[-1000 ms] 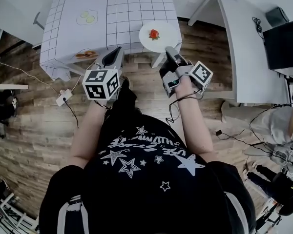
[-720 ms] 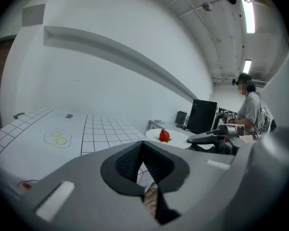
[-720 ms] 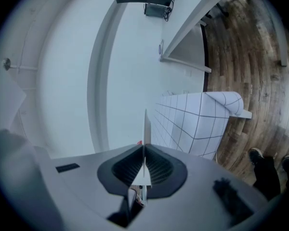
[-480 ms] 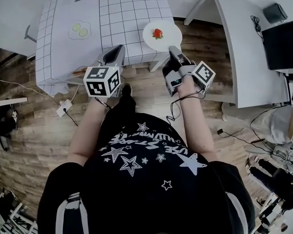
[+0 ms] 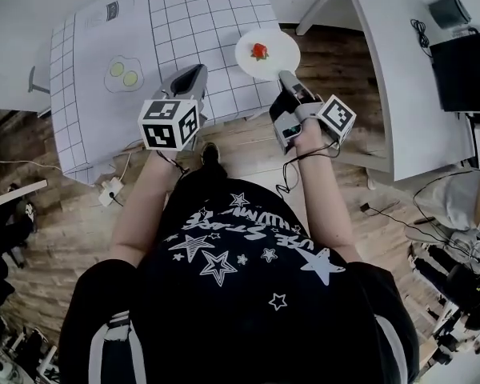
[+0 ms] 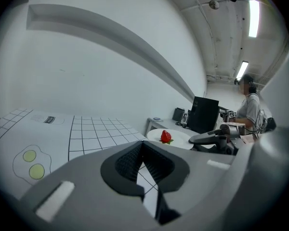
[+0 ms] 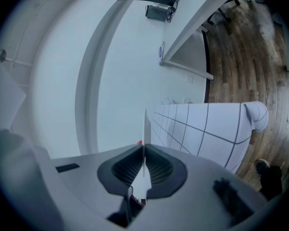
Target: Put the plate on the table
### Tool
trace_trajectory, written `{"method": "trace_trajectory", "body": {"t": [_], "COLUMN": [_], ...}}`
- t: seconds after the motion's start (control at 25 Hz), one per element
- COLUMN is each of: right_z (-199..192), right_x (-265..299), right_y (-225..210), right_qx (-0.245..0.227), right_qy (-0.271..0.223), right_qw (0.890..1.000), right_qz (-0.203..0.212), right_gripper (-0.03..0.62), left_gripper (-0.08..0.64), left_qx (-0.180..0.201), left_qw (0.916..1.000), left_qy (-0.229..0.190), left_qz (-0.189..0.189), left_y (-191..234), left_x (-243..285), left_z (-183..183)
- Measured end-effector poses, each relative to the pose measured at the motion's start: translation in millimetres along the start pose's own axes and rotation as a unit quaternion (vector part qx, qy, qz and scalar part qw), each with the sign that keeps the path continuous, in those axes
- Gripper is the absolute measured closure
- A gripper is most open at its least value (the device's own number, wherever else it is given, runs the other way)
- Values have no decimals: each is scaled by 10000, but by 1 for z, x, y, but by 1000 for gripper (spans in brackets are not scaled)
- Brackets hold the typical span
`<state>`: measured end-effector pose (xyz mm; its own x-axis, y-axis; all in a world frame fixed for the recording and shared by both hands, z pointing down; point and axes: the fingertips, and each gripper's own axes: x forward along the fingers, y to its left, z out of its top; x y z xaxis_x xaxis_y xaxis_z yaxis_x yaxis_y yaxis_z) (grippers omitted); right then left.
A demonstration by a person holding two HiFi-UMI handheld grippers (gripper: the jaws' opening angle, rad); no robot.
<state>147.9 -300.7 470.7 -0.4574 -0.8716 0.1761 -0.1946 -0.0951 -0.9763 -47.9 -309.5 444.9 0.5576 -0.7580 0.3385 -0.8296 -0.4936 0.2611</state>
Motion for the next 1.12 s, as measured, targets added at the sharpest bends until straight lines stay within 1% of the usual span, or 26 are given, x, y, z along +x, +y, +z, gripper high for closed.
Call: {"method": "trace_trajectory", "body": {"t": [0.08, 0.28, 0.44, 0.76, 0.92, 1.12], "right_z": [3, 9, 10, 11, 18, 25], "right_x": [5, 38, 50, 56, 60, 76], "right_y": [-6, -16, -25, -35, -36, -44], "right_qx": [31, 8, 11, 38, 55, 184], "right_qy": [-49, -58, -91, -26, 76, 364], "right_qw": [9999, 9995, 9991, 9986, 9989, 9988], "right_qz": [-93, -322, -412, -520, -466, -260], "right_gripper": [572, 572, 572, 572, 572, 572], "left_gripper": [551, 551, 551, 551, 551, 551], "left_qx": [-5, -115, -59, -90, -64, -82], "left_qw": [10000, 9995, 9989, 9978, 9976, 9984], "left_qy": [48, 151, 235, 379, 449, 493], "left_qz": [-86, -259, -393, -543, -516, -249], "left_y": [5, 31, 43, 44, 39, 38], "left_x": [8, 36, 52, 65, 70, 72], "left_z": [1, 9, 8, 2, -1, 0]}}
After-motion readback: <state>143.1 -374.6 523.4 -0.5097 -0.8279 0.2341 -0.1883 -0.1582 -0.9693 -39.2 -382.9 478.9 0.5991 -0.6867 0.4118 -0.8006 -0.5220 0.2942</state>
